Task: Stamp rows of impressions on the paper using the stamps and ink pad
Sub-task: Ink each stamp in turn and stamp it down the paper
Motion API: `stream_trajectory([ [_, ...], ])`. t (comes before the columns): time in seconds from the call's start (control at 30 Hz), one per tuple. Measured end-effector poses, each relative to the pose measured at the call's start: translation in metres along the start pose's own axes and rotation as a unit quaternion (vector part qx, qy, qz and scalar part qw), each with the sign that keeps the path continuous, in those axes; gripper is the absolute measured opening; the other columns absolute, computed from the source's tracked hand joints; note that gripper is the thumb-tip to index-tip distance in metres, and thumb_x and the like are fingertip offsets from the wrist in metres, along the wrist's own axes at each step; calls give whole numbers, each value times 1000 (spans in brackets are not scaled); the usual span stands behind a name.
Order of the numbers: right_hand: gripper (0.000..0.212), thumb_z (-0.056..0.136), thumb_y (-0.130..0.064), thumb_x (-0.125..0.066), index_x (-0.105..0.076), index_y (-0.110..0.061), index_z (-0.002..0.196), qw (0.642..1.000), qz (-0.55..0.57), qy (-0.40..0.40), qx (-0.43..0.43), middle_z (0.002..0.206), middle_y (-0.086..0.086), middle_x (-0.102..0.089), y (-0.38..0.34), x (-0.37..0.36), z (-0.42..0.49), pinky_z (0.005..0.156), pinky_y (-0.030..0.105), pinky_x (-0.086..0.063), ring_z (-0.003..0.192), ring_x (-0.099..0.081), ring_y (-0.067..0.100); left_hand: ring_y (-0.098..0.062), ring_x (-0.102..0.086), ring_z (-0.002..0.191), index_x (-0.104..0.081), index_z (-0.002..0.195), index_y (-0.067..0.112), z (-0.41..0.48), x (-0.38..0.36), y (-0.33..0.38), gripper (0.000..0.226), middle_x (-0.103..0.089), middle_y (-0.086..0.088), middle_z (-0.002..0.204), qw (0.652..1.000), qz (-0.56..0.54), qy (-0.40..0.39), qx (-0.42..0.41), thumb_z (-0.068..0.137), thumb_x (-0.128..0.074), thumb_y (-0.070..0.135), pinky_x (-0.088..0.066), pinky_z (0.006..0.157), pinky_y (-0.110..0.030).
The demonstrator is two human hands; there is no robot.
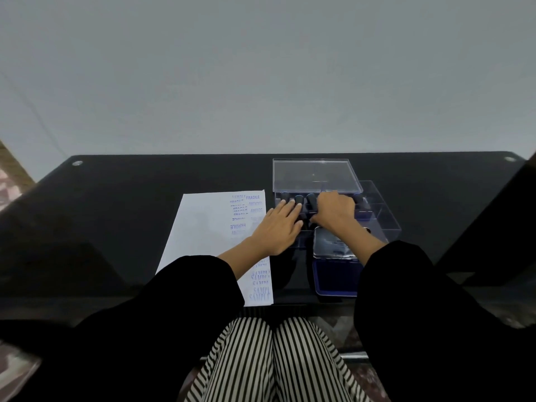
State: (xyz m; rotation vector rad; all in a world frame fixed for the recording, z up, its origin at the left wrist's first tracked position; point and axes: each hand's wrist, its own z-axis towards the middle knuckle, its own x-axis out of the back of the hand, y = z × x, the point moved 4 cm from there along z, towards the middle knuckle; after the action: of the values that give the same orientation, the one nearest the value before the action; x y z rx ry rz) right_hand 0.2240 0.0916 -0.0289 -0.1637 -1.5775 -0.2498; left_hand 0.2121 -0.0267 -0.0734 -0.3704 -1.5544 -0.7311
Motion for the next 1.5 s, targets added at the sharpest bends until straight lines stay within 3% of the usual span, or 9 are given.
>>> stream_trajectory([
  [0.23,18,84,-22,-67,-61,-12,97,1000,-22,9,-7,100,4,-66,-4,-4,6,66,28,-40,93,-64,23,-23,-4,147,-15,149,8,1,-5,-2,51,-10,-8,158,1000,-18,9,-1,103,-21,29,-10,120,-42],
  [0.43,28,79,-27,-72,-49,-13,82,997,62,10,-34,101,8,-65,2,5,2,66,30,-42,95,-63,26,-23,-7,147,-14,149,7,0,3,1,54,-12,-7,158,1000,-14,-8,7,102,-24,31,-13,119,-43],
  [0.53,31,77,-30,-73,-60,-4,88,988,142,21,-50,96,11,-67,7,11,-1,63,29,-42,90,-64,27,-23,-11,146,-16,148,6,0,8,2,54,-17,-8,157,1000,-15,-2,10,102,-26,31,-15,118,-42],
  [0.63,30,77,-32,-72,-70,-8,94,977,202,28,-66,93,9,-70,14,24,-5,62,28,-41,88,-65,26,-24,-14,146,-19,148,6,-3,15,5,52,-21,-9,156,1000,-22,13,8,102,-27,29,-17,118,-42],
  [0.83,25,81,-30,-69,-68,-13,99,953,280,89,-71,101,6,-69,27,60,-29,68,28,-42,97,-63,23,-26,-21,143,-27,144,3,-12,39,18,48,-30,-12,151,999,-19,44,-9,101,-30,24,-20,117,-39],
  [1.07,35,81,-37,-69,-65,-16,108,951,284,109,-61,116,4,-64,38,72,-67,76,29,-41,108,-59,22,-27,-20,144,-27,144,3,-35,60,41,46,-29,-13,152,999,-13,34,-24,102,-28,23,-19,117,-40],
  [1.23,36,78,-40,-70,-65,-19,107,945,297,108,-80,111,3,-66,47,59,-92,72,27,-40,104,-61,21,-27,-32,136,-32,141,1,-52,65,58,44,-37,-16,145,999,-8,31,-35,101,-30,20,-25,112,-37],
  [1.5,37,78,-41,-70,-64,-20,108,940,316,94,-92,112,2,-66,51,30,-121,75,28,-42,105,-61,21,-28,-38,131,-36,138,-1,-74,37,67,44,-41,-16,141,999,-30,2,-31,100,-32,19,-29,110,-36],
])
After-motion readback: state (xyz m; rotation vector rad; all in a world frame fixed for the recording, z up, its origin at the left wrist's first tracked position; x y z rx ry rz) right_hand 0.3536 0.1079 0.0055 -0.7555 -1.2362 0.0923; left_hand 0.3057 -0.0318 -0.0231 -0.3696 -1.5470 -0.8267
